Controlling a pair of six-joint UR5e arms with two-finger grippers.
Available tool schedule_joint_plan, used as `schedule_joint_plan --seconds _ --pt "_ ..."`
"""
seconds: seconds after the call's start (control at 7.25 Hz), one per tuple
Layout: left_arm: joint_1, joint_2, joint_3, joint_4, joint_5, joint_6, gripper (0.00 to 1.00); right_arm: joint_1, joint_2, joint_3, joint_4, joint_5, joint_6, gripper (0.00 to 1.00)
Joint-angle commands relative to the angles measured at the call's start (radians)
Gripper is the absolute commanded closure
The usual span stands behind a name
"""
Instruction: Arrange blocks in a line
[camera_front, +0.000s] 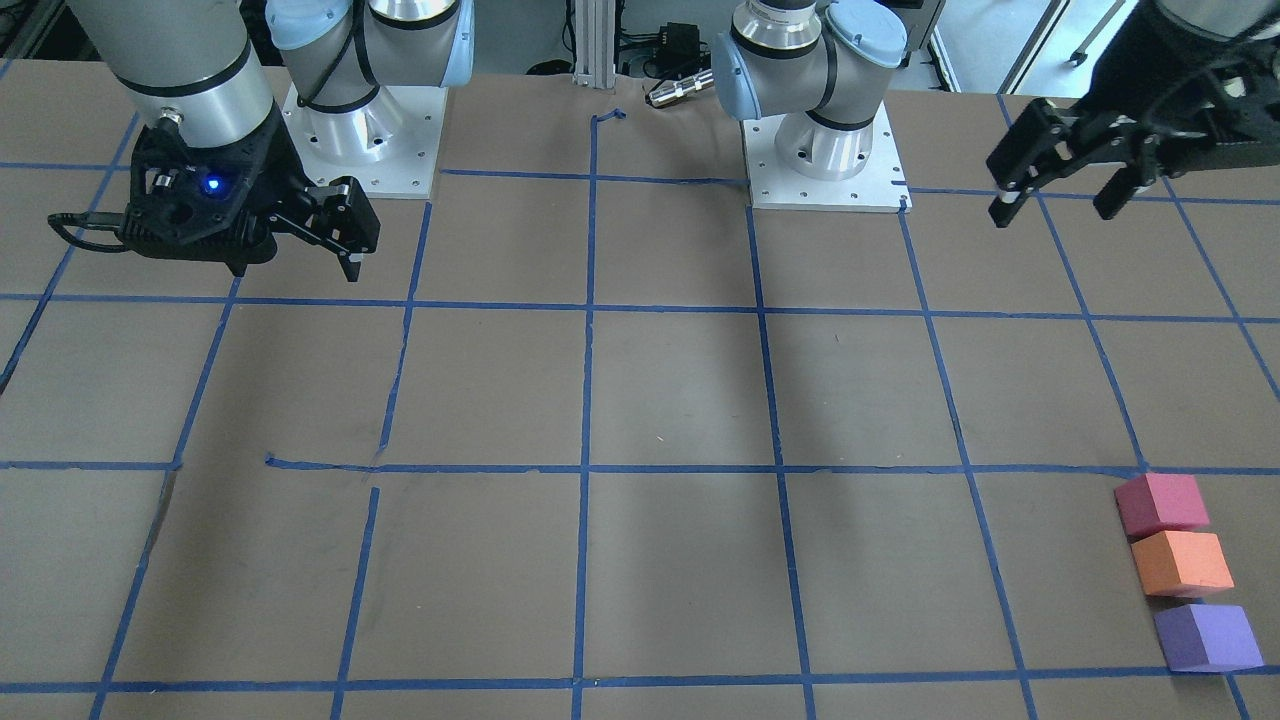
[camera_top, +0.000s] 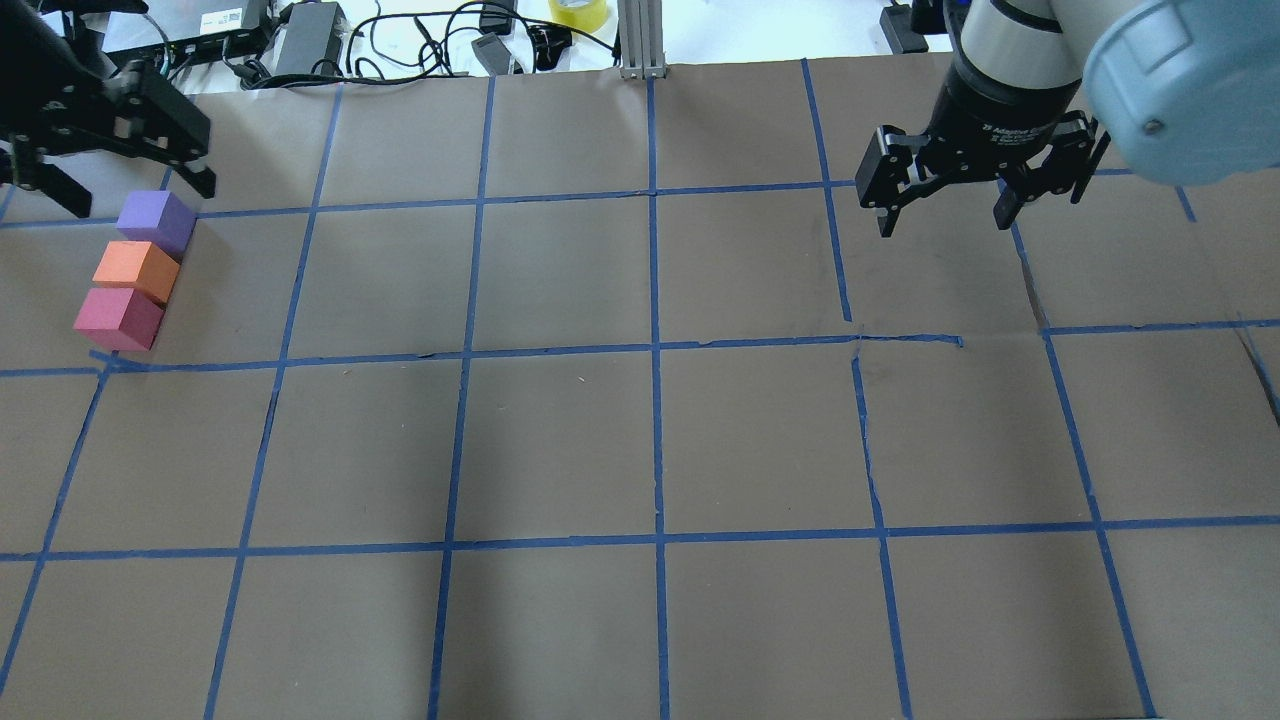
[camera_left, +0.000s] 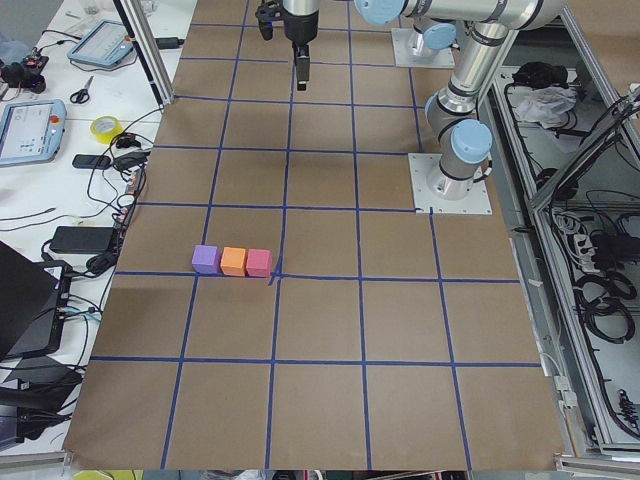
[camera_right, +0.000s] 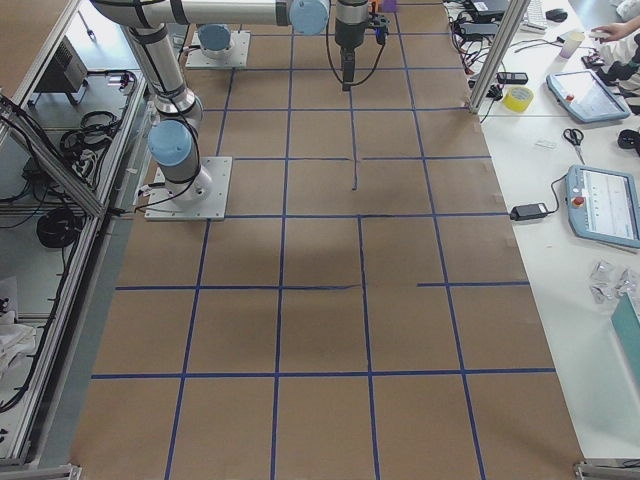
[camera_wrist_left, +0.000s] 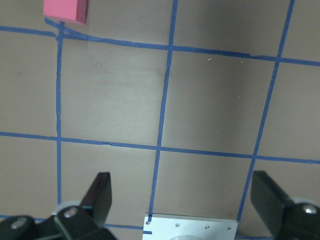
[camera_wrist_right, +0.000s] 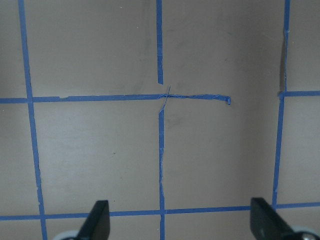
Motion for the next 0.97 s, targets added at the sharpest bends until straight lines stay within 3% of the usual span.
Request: schedule_joint_plan --seconds 0.0,0.28,0.83 --pt "-0.136 -0.006 -0.043 0.053 -0.006 -0.172 0.0 -0.007 -0.009 0.0 0.0 0.0 0.001 0.0" --pt "-0.211 -0.012 -0.105 0.213 0.0 -0.186 0.0 -0.006 -0.013 0.003 0.006 0.0 0.003 0.0" --pt "-0.215 -0.001 -0.123 0.234 0.0 -0.172 0.0 -0.004 -0.014 0.005 0.008 0.0 0.003 0.0"
